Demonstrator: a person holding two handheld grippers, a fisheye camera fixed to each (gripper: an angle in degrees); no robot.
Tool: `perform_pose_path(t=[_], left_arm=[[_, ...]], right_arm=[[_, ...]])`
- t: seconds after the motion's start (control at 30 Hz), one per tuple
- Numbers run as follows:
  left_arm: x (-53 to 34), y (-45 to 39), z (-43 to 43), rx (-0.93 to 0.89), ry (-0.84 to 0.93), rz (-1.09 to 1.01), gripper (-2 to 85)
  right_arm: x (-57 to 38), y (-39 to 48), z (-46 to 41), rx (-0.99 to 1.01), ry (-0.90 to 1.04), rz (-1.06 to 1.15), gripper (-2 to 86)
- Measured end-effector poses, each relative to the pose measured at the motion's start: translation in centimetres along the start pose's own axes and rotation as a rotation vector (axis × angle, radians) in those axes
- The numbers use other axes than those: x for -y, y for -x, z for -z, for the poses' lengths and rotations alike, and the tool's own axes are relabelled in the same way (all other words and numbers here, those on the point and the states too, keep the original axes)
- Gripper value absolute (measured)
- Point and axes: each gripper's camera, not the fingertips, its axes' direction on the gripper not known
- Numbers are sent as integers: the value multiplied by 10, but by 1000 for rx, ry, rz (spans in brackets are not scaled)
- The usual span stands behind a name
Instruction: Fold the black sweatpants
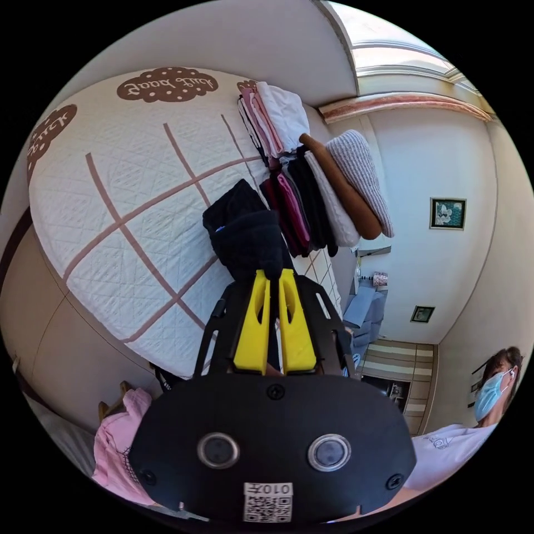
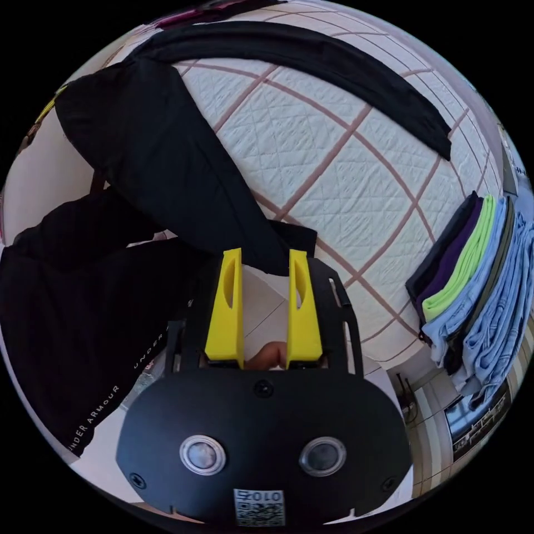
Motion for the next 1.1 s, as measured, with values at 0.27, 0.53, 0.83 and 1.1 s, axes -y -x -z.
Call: perform_pose_path(t=[0.27,0.53,0.83,1.1], left_arm=[[-16,-5,5,42,-26,-39,23],[-13,13,17,42,-74,-32,24],[-22,57,6,4,-121,84,24],[-14,78,4,13,-121,97,24]], right_arm=[[9,2,-69,157,125,166,32],[7,-67,-7,137,-53,-14,40],[-46,-128,-53,223,-262,-510,122],[-151,-150,-176,509,-345,-1016,124]])
